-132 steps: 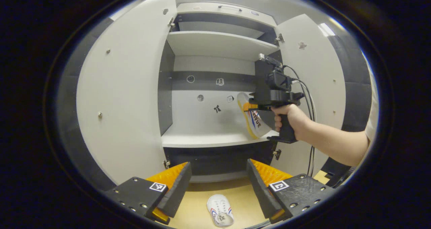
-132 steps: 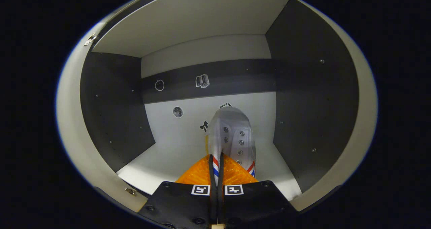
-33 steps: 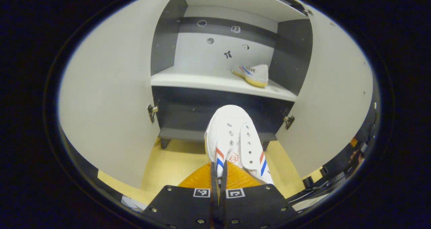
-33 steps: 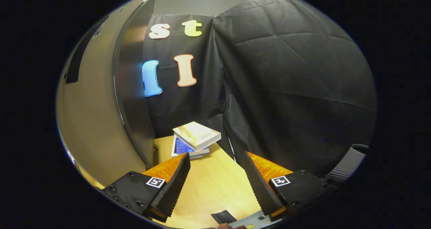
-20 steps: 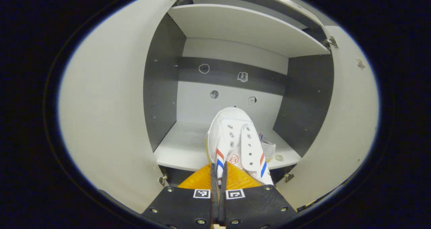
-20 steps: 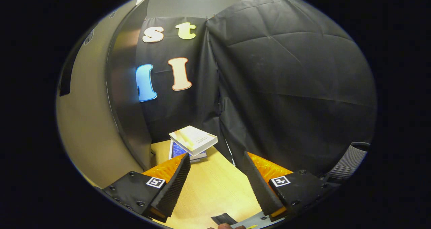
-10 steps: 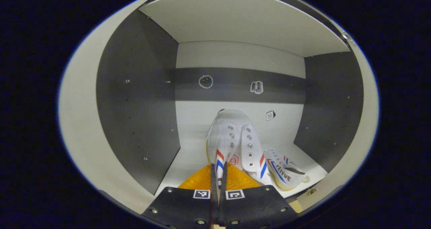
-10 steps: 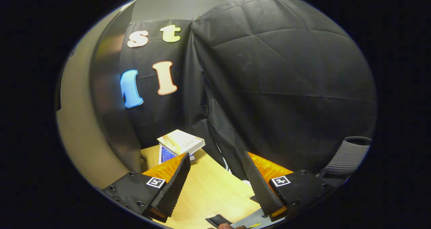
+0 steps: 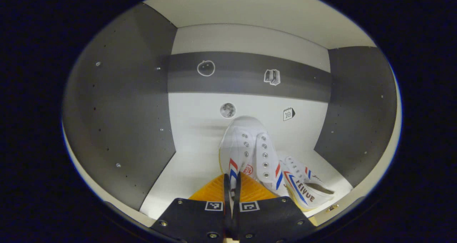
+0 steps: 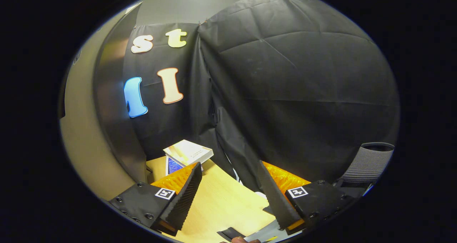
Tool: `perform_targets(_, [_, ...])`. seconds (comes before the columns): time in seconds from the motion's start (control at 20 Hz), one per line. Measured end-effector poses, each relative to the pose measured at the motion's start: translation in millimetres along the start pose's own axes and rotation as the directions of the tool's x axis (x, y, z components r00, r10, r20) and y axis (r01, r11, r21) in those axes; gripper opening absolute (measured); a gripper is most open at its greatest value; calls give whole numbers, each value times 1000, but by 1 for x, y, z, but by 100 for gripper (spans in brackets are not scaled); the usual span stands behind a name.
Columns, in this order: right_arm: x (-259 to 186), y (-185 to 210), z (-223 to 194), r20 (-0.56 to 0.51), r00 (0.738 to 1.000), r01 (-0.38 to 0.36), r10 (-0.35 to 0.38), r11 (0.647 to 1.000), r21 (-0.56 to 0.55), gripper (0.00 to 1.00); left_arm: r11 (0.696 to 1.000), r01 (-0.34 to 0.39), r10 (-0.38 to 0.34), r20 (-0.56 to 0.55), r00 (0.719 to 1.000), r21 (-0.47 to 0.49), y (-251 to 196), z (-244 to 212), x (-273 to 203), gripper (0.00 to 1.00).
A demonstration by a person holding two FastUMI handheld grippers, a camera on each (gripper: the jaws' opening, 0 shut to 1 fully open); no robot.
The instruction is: Grab one shoe with the right hand and put it into the shoe cabinet, grab the other shoe with the left hand and put it into the shoe cabinet; then close the right door with the right hand and the left door with the left hand.
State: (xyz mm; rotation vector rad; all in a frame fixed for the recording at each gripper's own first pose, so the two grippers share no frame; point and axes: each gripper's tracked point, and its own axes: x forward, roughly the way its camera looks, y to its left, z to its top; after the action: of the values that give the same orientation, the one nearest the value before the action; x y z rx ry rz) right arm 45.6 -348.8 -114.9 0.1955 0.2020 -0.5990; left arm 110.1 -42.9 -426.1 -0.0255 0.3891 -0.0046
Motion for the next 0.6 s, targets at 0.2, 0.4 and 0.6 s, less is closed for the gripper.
perform_targets(0.2, [0,8,-1,-3,1000,-18,18,1000,1,98,999,21,-23,40,999,43,-10,8,4,17])
perform_targets(0.4, [-3,19,9,14,999,-45,45,999,-3,98,988,-34,9,164,986,152,-8,32,-3,77])
perform_targets(0.6, [-9,38,37,41,993,-114,114,994,-4,98,975,-49,-2,225,974,218,-23,31,-59,95])
